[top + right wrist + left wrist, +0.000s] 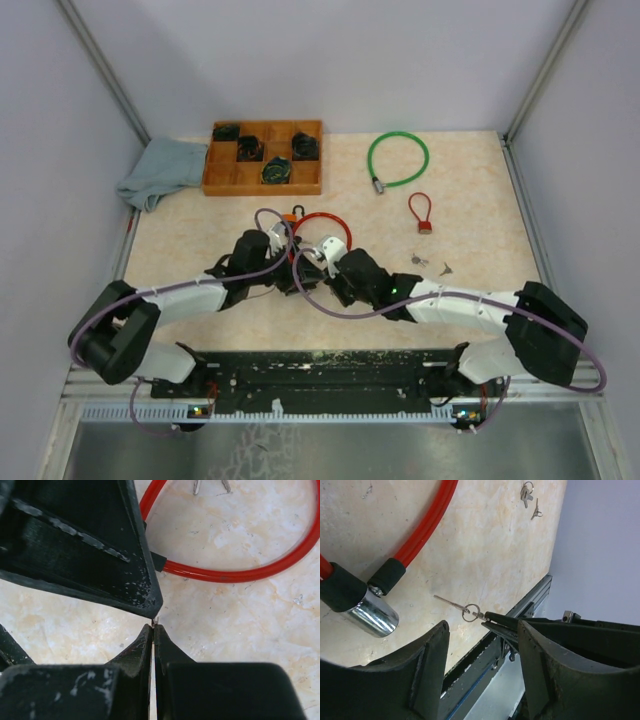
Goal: Unlock with the key
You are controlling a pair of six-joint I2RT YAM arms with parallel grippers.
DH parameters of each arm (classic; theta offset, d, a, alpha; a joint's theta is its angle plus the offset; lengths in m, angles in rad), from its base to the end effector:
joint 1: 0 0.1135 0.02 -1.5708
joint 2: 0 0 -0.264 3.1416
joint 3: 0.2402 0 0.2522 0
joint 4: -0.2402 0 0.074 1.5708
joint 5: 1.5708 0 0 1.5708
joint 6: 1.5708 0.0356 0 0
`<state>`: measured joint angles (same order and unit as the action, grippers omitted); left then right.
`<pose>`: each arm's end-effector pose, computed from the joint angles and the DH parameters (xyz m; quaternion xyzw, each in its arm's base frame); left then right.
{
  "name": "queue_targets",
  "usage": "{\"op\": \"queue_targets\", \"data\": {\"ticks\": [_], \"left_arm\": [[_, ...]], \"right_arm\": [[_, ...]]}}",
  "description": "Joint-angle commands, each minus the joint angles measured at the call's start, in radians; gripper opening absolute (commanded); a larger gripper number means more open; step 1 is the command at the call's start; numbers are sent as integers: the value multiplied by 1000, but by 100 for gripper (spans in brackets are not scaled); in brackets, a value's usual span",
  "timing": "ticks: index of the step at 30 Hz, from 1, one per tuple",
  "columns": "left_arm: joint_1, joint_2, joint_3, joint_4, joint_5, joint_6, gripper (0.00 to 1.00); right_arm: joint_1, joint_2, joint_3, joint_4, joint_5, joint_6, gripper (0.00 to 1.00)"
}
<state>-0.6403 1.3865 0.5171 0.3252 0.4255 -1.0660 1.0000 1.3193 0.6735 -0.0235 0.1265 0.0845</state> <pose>0.2050 -0.1710 0.1695 -0.0785 0.8542 -0.4826 0.1771 0.1506 0.2263 0.2019 -0.3723 0.8180 0.1756 0.4018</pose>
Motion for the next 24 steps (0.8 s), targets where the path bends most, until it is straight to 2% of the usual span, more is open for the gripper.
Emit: {"op": "queue_targets", "data": {"ticks": [1,17,24], "left_arm": [[-19,22,44,6,-25,-19,61],[-38,65,78,-27,-72,-31,39],[-45,74,87,-28,-71,-34,23]], "right_arm": [[24,-46,0,75,54,-25,0],[98,21,43,72,171,-72,0],[113,31,50,84,183,-81,0]]}}
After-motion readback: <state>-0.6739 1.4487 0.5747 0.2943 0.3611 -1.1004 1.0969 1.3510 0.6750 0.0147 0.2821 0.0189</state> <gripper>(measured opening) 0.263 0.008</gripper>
